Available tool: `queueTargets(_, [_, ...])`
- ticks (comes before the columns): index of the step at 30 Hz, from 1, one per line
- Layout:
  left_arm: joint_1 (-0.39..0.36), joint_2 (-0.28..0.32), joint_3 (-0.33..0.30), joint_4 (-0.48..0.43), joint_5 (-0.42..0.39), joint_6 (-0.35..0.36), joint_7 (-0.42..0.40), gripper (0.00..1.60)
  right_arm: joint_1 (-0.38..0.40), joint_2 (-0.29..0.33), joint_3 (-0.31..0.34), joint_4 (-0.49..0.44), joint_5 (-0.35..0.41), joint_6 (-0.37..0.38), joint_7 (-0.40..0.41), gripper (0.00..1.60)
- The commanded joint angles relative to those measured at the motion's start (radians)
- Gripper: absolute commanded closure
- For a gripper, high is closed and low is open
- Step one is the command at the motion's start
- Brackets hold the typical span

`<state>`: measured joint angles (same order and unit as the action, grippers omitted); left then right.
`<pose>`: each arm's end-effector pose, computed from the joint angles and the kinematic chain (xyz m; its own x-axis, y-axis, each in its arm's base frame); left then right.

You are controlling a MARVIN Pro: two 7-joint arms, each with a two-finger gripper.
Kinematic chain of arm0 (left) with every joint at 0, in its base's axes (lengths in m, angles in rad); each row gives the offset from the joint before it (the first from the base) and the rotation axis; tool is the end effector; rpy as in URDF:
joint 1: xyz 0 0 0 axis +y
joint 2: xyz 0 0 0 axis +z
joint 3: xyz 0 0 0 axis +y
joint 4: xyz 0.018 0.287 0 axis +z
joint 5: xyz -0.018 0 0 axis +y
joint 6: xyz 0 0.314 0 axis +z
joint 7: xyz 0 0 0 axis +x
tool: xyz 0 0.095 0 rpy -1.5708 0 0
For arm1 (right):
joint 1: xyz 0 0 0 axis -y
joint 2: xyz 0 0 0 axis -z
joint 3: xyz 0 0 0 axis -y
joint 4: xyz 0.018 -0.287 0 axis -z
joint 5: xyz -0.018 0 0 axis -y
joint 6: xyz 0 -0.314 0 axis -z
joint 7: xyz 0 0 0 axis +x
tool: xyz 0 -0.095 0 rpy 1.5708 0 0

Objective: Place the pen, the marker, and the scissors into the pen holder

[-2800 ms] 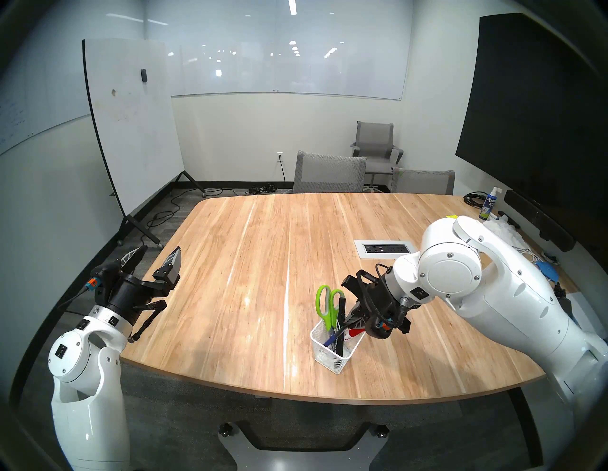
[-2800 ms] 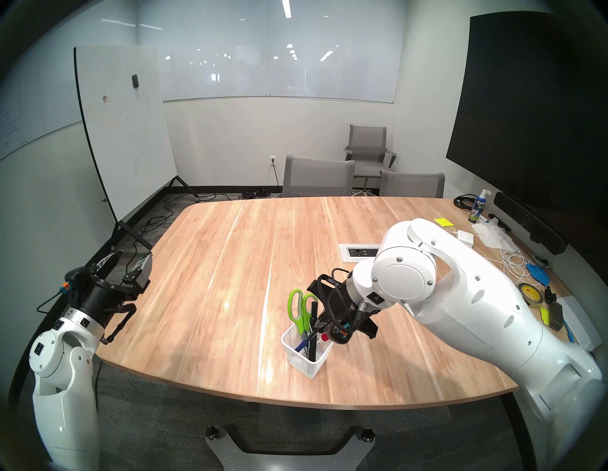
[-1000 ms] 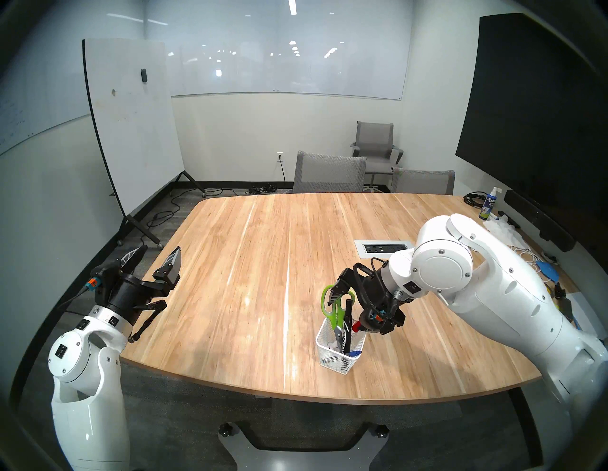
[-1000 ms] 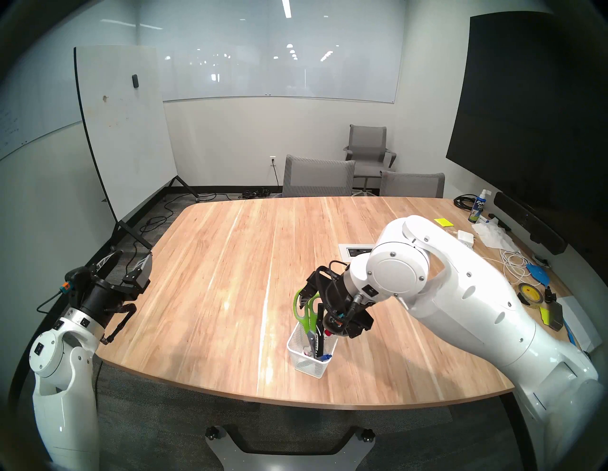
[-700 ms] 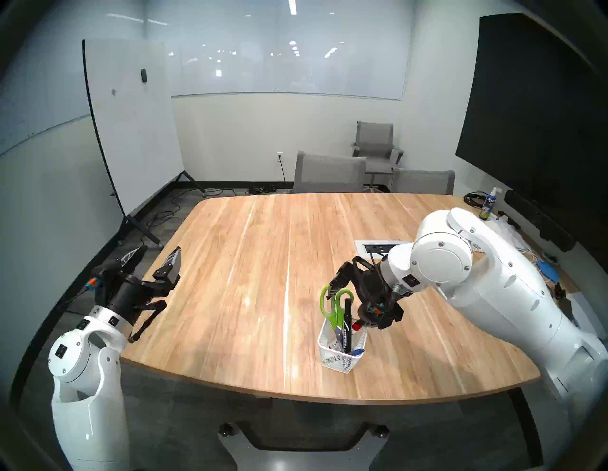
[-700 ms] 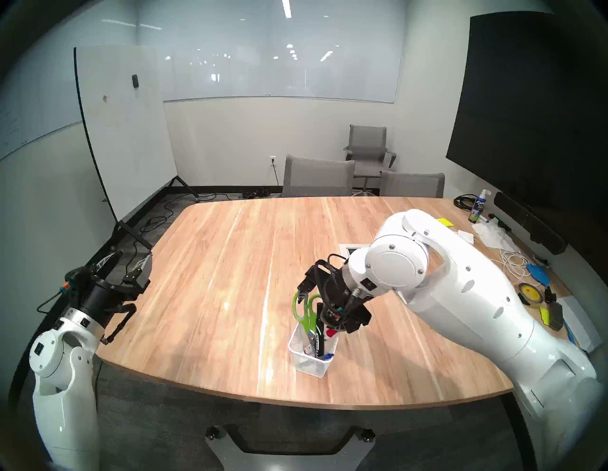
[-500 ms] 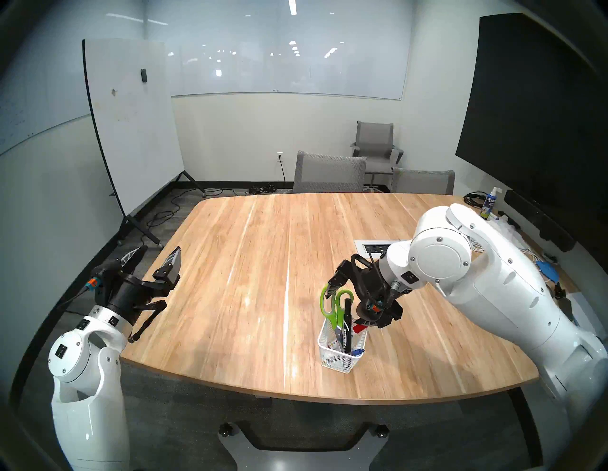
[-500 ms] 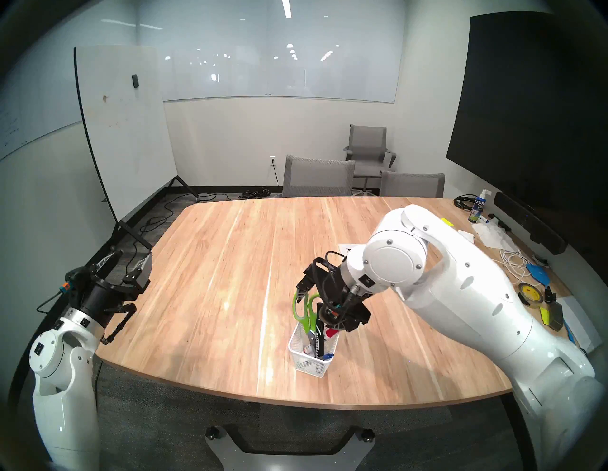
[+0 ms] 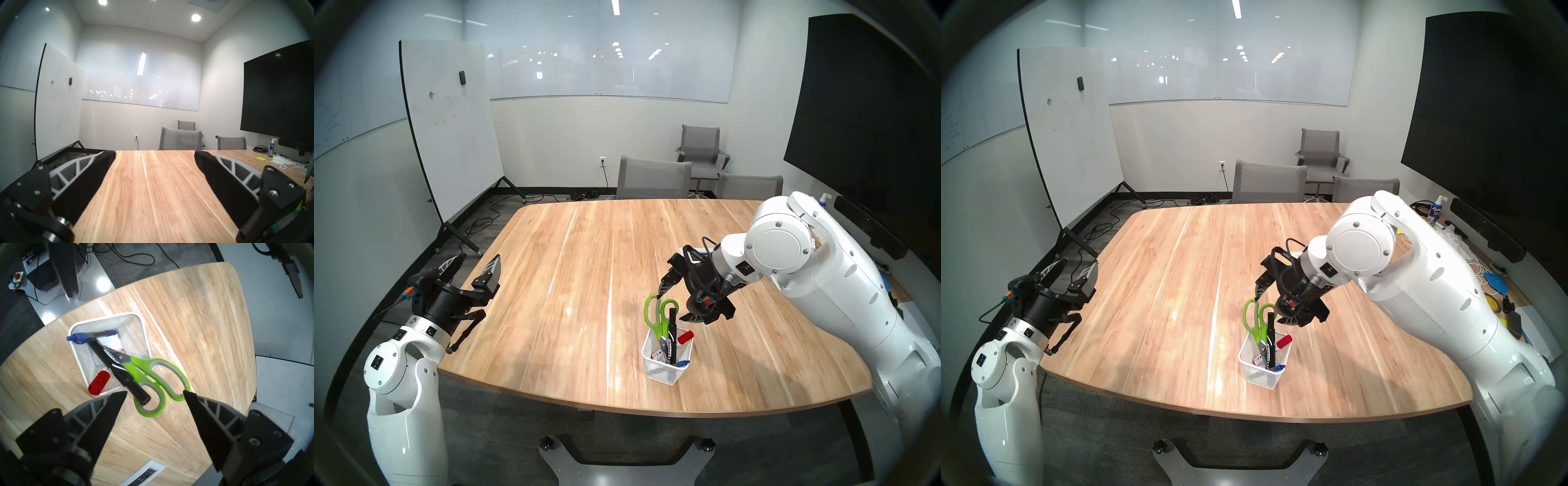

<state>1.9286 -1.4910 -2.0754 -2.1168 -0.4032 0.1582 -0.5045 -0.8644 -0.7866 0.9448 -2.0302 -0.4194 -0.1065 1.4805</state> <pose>0.2907 0.1408 -0.1948 -0.1473 0.1073 0.9833 -0.1499 -0.9850 0.0850 0.3763 0.0505 -0.1051 -0.8232 0.5673 -0.0225 0.4794 0.7157 0.5079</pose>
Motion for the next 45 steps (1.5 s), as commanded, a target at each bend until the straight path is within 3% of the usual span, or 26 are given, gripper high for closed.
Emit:
queueTargets(1, [-0.001, -0.001, 0.002, -0.02, 0.0, -0.002, 0.0, 0.0, 0.019, 0.039, 0.08, 0.02, 0.038, 0.011, -0.021, 0.52])
queueTargets(2, [-0.001, -0.001, 0.002, -0.02, 0.0, -0.002, 0.0, 0.0, 0.011, 0.049, 0.105, 0.034, 0.061, 0.019, -0.023, 1.09])
queueTargets(4, [-0.001, -0.001, 0.002, -0.02, 0.0, -0.002, 0.0, 0.0, -0.003, 0.058, 0.131, 0.047, 0.077, 0.026, -0.04, 1.16])
queueTargets(5, [-0.001, -0.001, 0.002, -0.021, 0.0, -0.002, 0.0, 0.0, -0.006, 0.06, 0.142, 0.056, 0.092, 0.03, -0.039, 1.46])
queueTargets(6, [-0.001, -0.001, 0.002, -0.021, 0.0, -0.002, 0.0, 0.0, -0.014, 0.062, 0.155, 0.061, 0.098, 0.038, -0.05, 1.6])
queueTargets(8, [-0.001, -0.001, 0.002, -0.021, 0.0, -0.002, 0.0, 0.0, -0.018, 0.065, 0.163, 0.066, 0.103, 0.041, -0.054, 1.6])
queueTargets(10, [-0.001, -0.001, 0.002, -0.02, 0.0, -0.002, 0.0, 0.0, -0.038, 0.058, 0.211, 0.095, 0.158, 0.097, -0.072, 1.6])
queueTargets(18, [-0.002, -0.001, 0.002, -0.02, 0.0, -0.002, -0.001, 0.0, -0.099, 0.05, 0.324, 0.144, 0.264, 0.176, -0.141, 1.6])
queueTargets(25, [-0.001, -0.002, 0.002, -0.021, 0.0, -0.001, 0.0, 0.0, -0.218, 0.046, 0.445, 0.166, 0.346, 0.223, -0.253, 1.6])
queueTargets(32, [-0.002, -0.001, 0.002, -0.02, 0.0, -0.002, -0.001, 0.0, -0.32, 0.038, 0.51, 0.194, 0.417, 0.225, -0.342, 1.6])
queueTargets(45, [-0.002, -0.001, 0.001, -0.02, 0.0, -0.002, -0.002, 0.0, -0.487, 0.011, 0.638, 0.189, 0.521, 0.163, -0.475, 1.6])
